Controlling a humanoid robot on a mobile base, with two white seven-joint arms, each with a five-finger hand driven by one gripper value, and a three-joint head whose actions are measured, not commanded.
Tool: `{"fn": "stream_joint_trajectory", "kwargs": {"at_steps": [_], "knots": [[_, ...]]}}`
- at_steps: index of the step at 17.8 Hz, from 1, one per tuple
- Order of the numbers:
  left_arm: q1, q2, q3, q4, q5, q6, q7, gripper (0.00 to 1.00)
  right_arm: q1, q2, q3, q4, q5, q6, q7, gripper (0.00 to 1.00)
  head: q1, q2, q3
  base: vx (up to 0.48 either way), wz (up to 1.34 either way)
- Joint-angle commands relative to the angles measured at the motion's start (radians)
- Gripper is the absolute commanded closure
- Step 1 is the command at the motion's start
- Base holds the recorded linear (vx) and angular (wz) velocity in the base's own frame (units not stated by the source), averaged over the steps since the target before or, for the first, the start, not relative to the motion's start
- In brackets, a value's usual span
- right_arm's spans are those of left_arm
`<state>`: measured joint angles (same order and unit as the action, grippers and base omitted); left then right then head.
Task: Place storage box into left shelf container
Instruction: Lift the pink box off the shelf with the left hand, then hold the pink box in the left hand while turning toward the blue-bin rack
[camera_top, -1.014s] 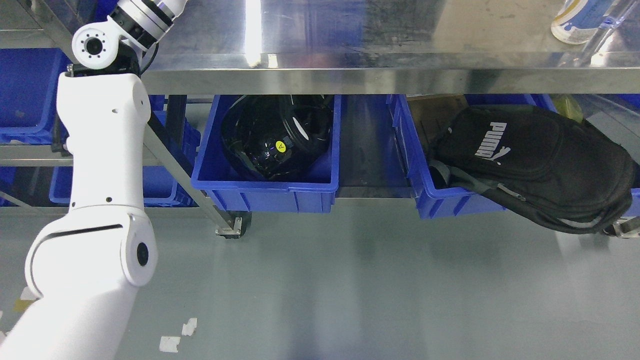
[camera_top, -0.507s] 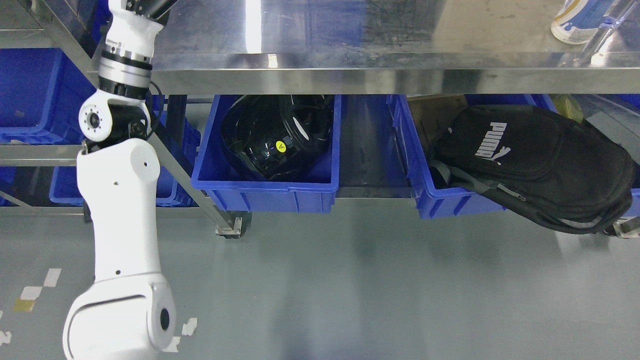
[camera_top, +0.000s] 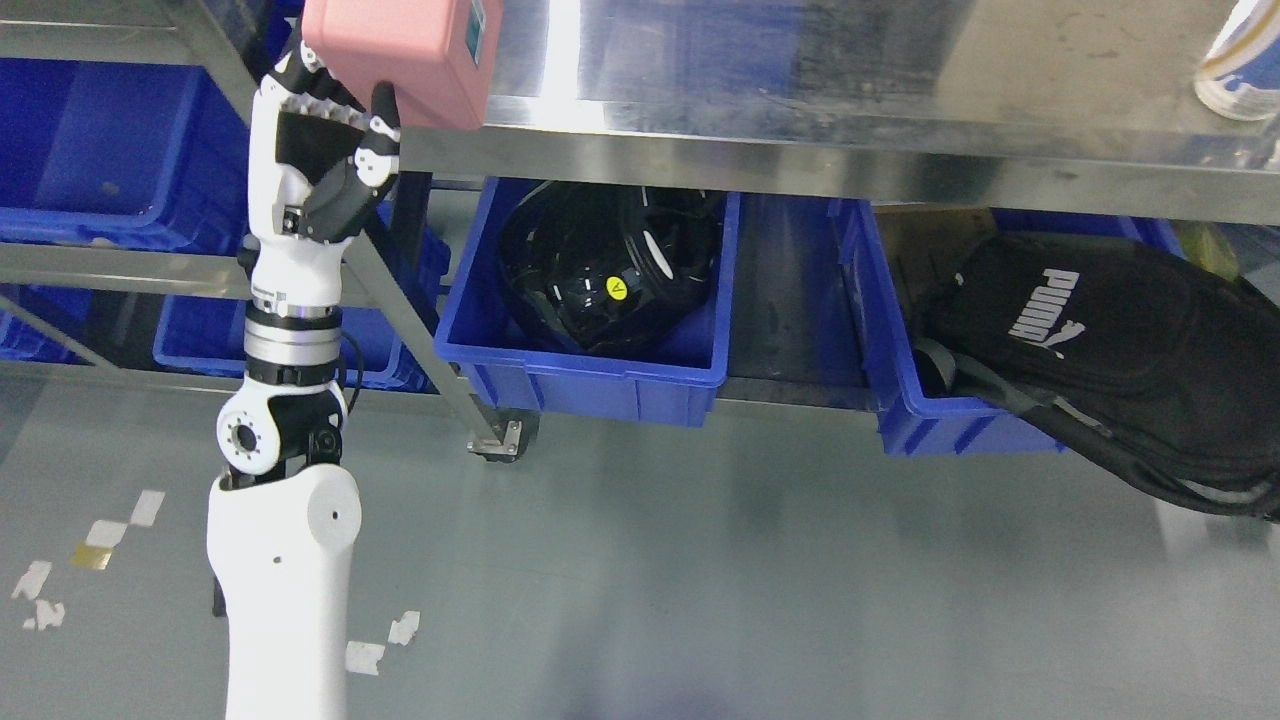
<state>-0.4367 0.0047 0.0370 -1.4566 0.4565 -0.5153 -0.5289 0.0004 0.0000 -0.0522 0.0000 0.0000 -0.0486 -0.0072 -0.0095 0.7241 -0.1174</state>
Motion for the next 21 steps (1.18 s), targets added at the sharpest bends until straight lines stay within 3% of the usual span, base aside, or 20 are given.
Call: {"fn": "stream_joint_trajectory", "kwargs": {"at_steps": [1, 4, 10, 15, 21], "knots": [[0.188, 0.013, -0.124, -0.223, 0.014, -0.072, 0.003, 0.99, -0.005, -0.017, 0.000, -0.018, -0.021, 0.000, 0.004, 0.00, 0.0000, 0.000, 0.000, 0.002, 0.36], [0.259, 0.013, -0.123, -0.223, 0.013, -0.132, 0.006, 0.99, -0.005, -0.017, 0.000, -0.018, -0.021, -0.001, 0.004, 0.00, 0.0000, 0.000, 0.000, 0.013, 0.87], [0.404, 0.013, -0.049, -0.217, 0.013, -0.120, 0.018, 0.99, -0.005, -0.017, 0.000, -0.018, -0.021, -0.001, 0.004, 0.00, 0.0000, 0.001, 0.000, 0.093, 1.51], [0.421, 0.013, 0.075, -0.218, 0.013, 0.121, 0.106, 0.99, -0.005, -0.017, -0.001, -0.018, -0.021, 0.000, 0.004, 0.00, 0.0000, 0.001, 0.000, 0.233, 1.56], [0.421, 0.013, 0.211, -0.217, 0.013, 0.244, 0.136, 0.98, -0.003, -0.017, 0.000, -0.018, -0.021, 0.000, 0.004, 0.00, 0.0000, 0.001, 0.000, 0.412, 1.08]]}}
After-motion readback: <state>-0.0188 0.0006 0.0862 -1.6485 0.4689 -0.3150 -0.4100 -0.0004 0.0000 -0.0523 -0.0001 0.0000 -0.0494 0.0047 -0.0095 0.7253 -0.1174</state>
